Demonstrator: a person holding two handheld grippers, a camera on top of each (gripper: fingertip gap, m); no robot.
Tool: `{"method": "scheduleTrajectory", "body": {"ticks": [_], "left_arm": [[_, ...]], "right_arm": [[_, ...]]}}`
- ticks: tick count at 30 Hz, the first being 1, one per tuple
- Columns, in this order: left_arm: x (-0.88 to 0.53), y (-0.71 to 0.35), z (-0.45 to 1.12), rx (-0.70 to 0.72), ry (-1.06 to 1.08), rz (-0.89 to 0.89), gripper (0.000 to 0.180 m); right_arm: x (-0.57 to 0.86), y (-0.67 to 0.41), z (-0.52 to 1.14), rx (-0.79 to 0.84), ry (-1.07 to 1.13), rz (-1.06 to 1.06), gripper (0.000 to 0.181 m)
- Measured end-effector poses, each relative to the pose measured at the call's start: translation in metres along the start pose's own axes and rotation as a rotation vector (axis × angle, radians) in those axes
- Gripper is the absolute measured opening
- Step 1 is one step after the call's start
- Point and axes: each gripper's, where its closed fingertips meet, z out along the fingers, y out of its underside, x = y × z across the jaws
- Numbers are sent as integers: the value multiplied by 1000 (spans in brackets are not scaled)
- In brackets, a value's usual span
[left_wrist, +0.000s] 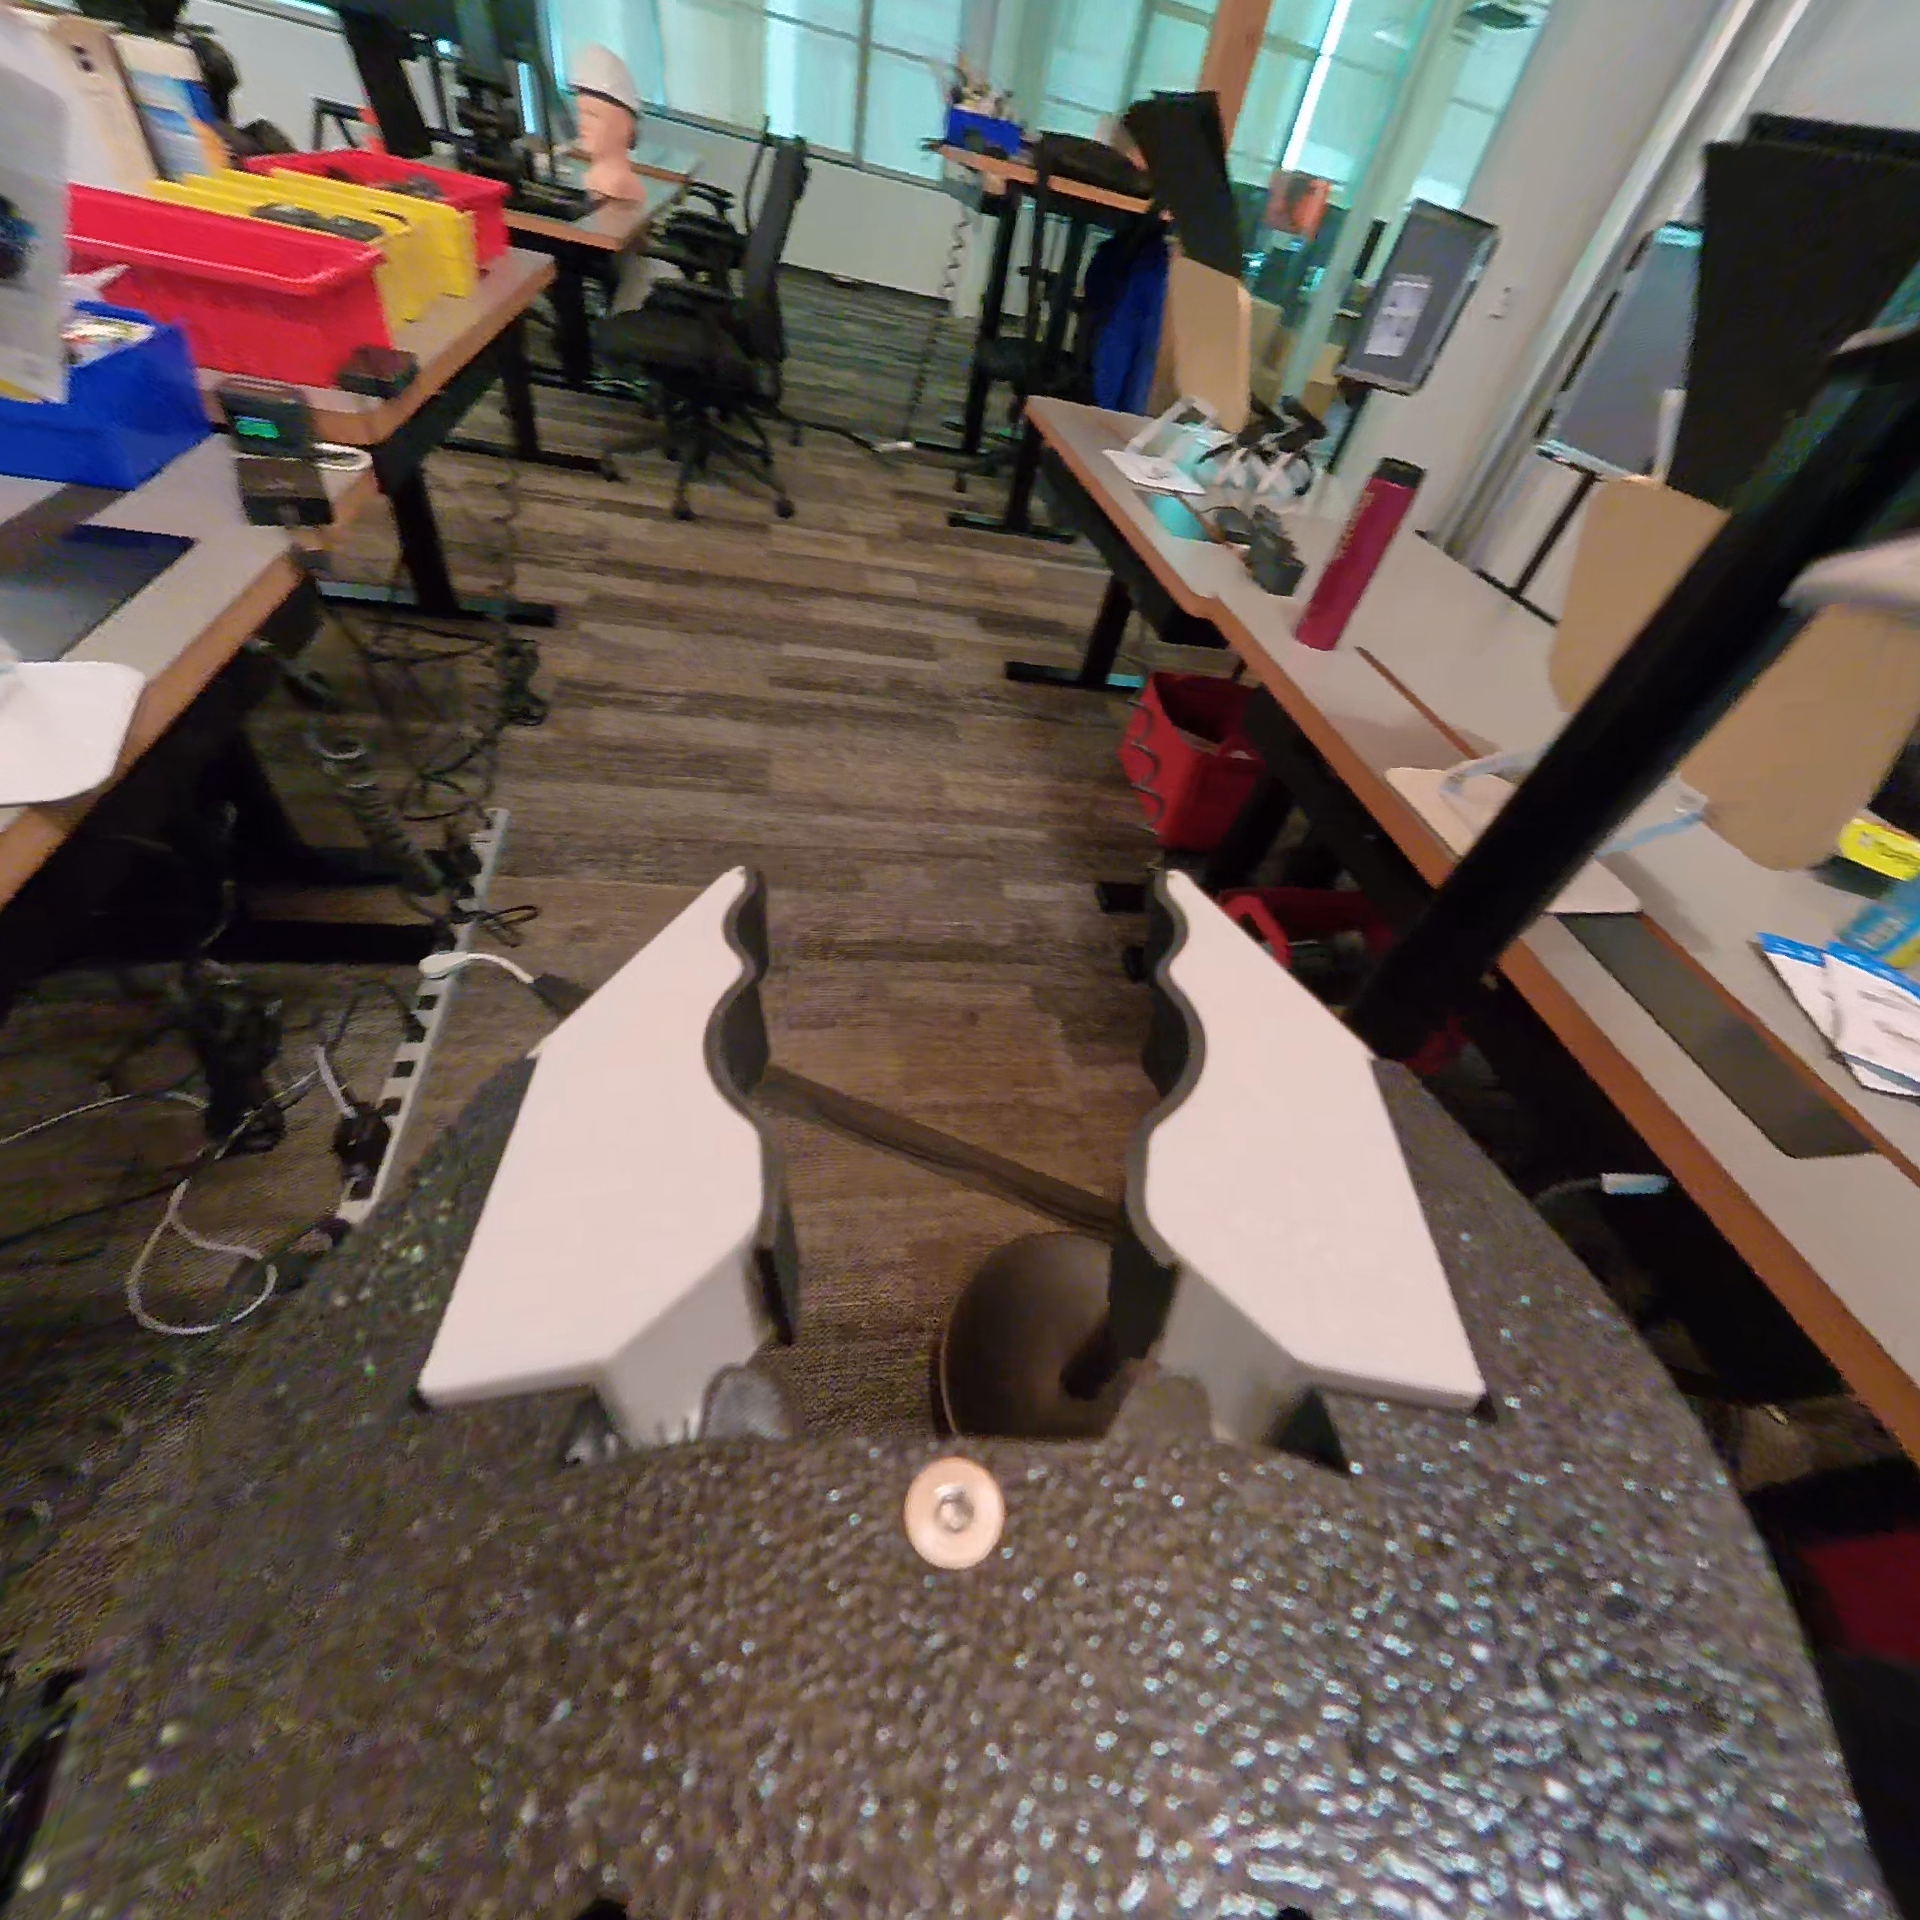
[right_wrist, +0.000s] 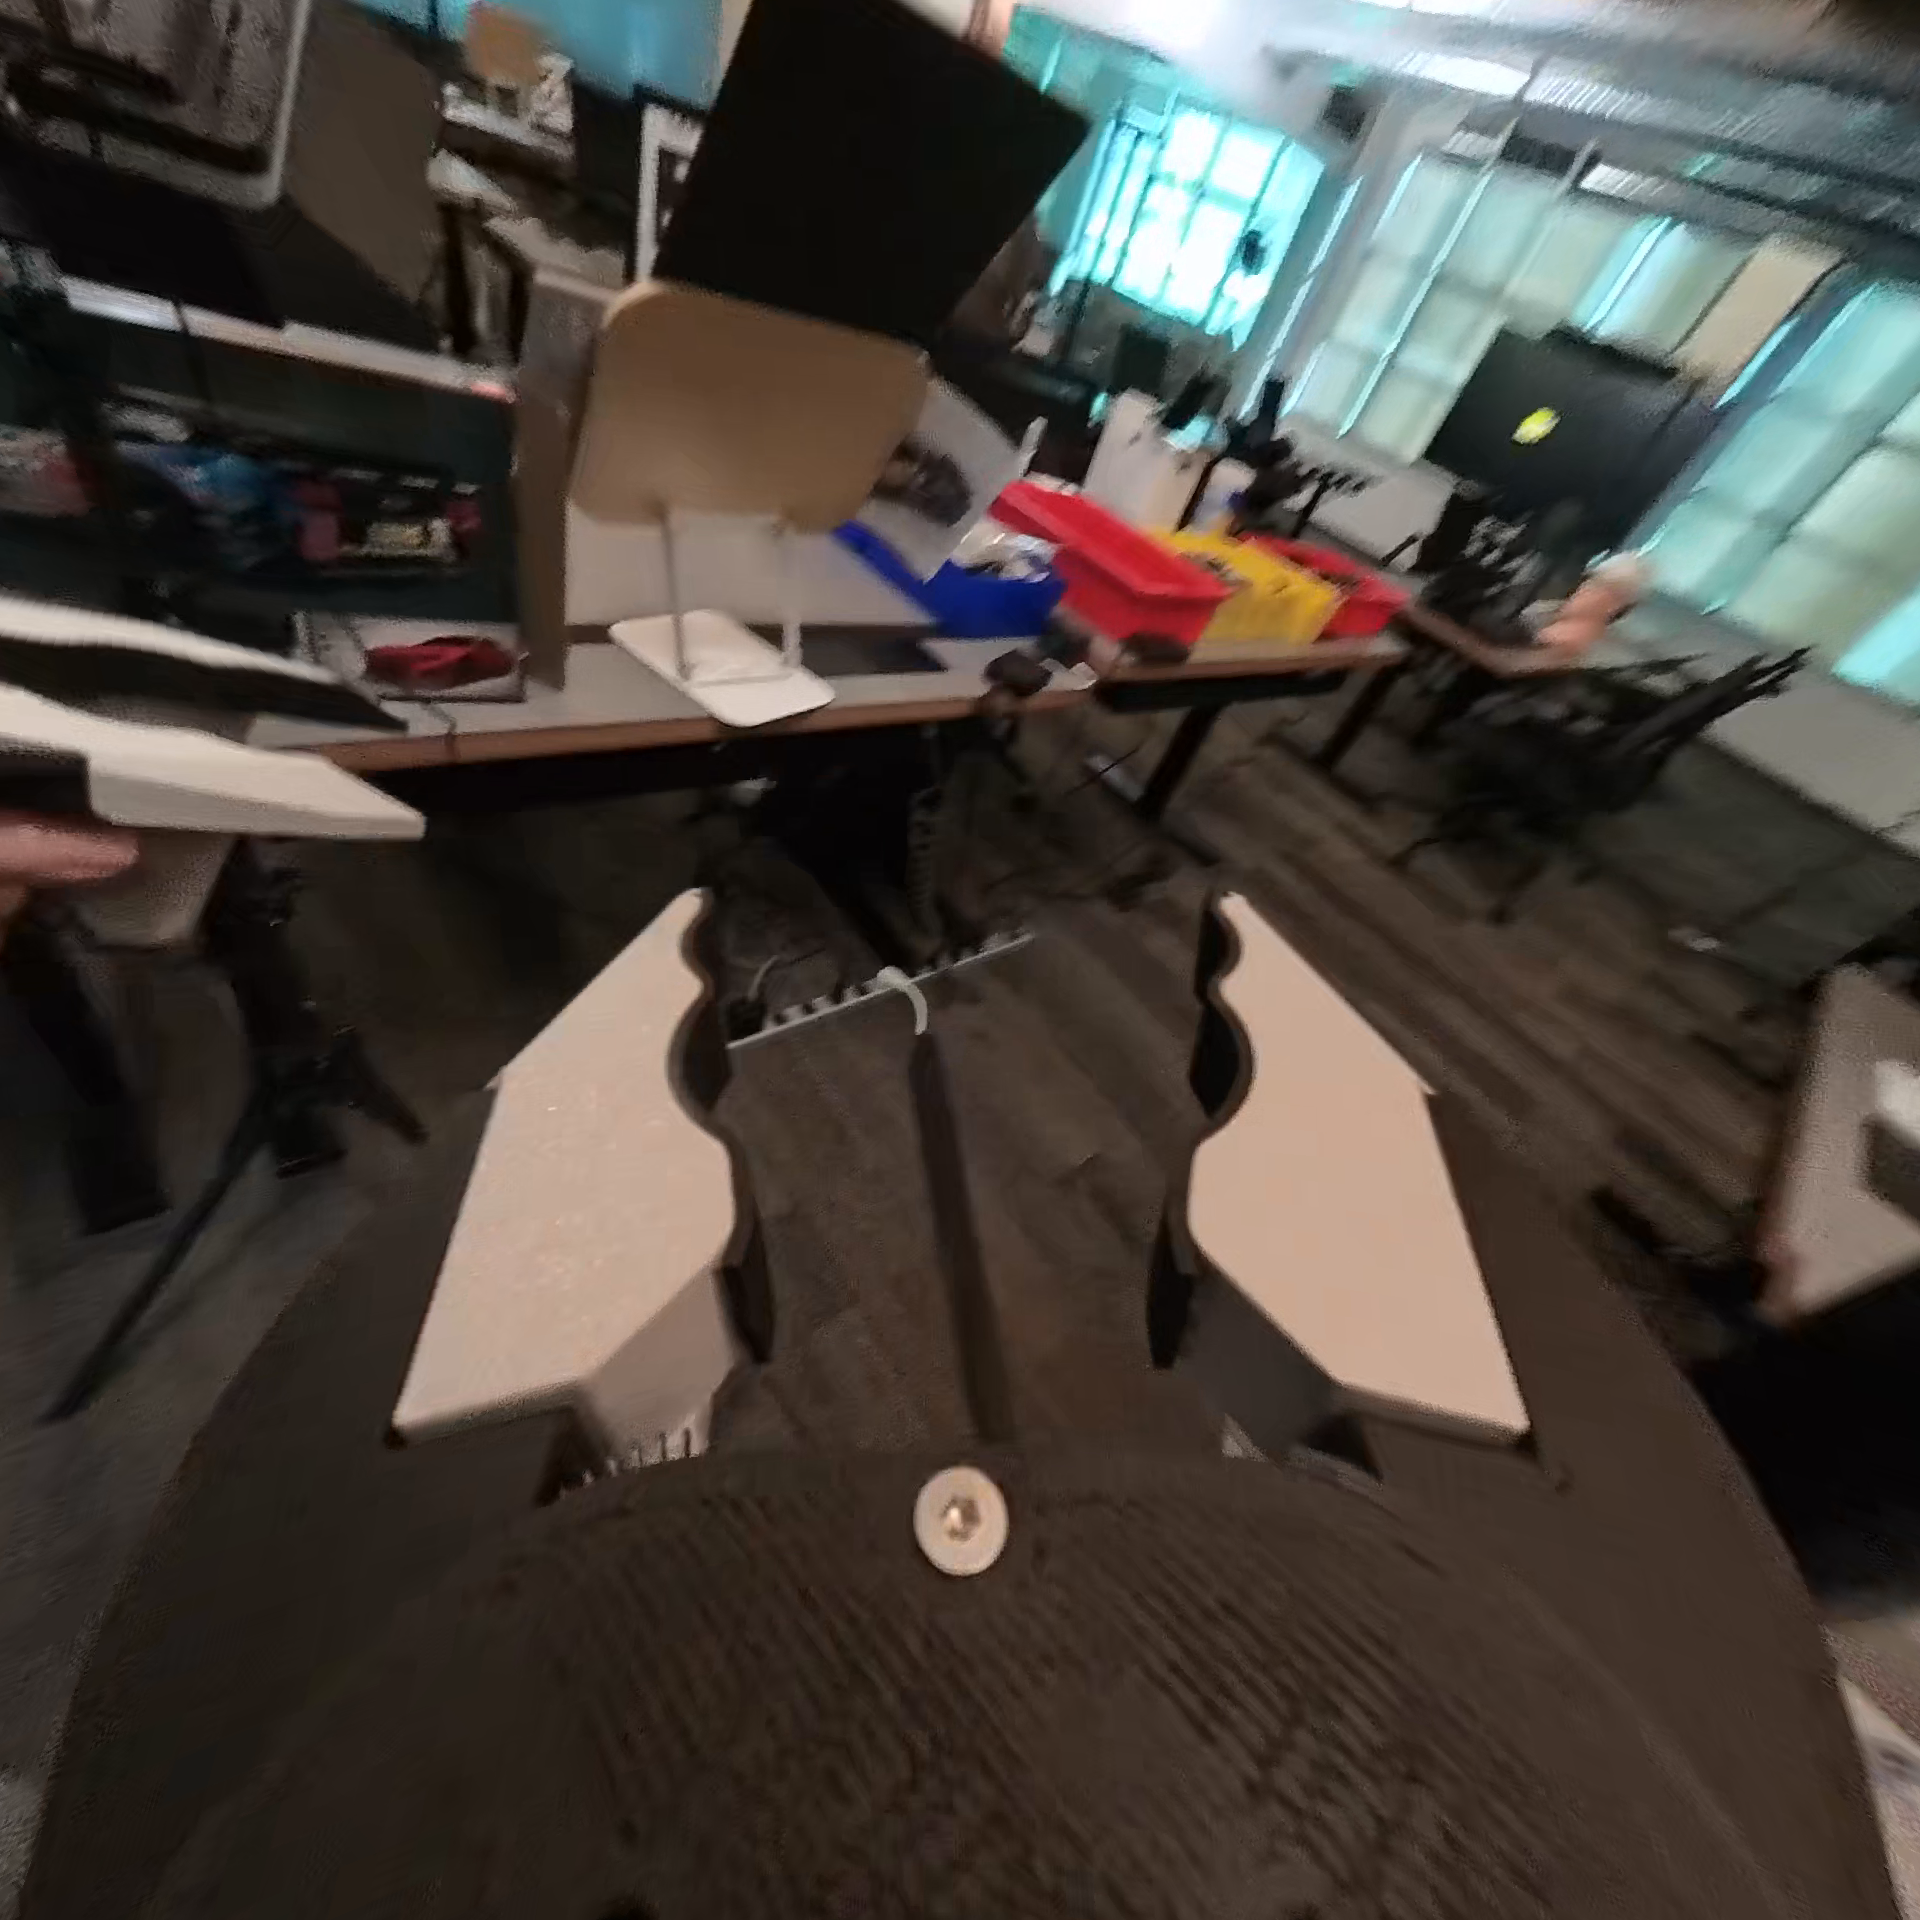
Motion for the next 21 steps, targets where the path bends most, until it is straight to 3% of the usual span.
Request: {"method": "scheduleTrajectory", "body": {"ticks": [2,5,13,21], "left_arm": [[-11,-1,3,-6,-32,5,77],[-26,-2,10,-26,-58,48,81],[-89,-17,71,-54,-132,131,92],[-128,-83,229,-54,-114,119,105]], "right_arm": [[-7,24,25,-58,-50,28,106],[-6,46,54,-88,-84,61,115],[36,98,153,-138,-90,123,119],[149,103,261,-116,17,258,126]]}}
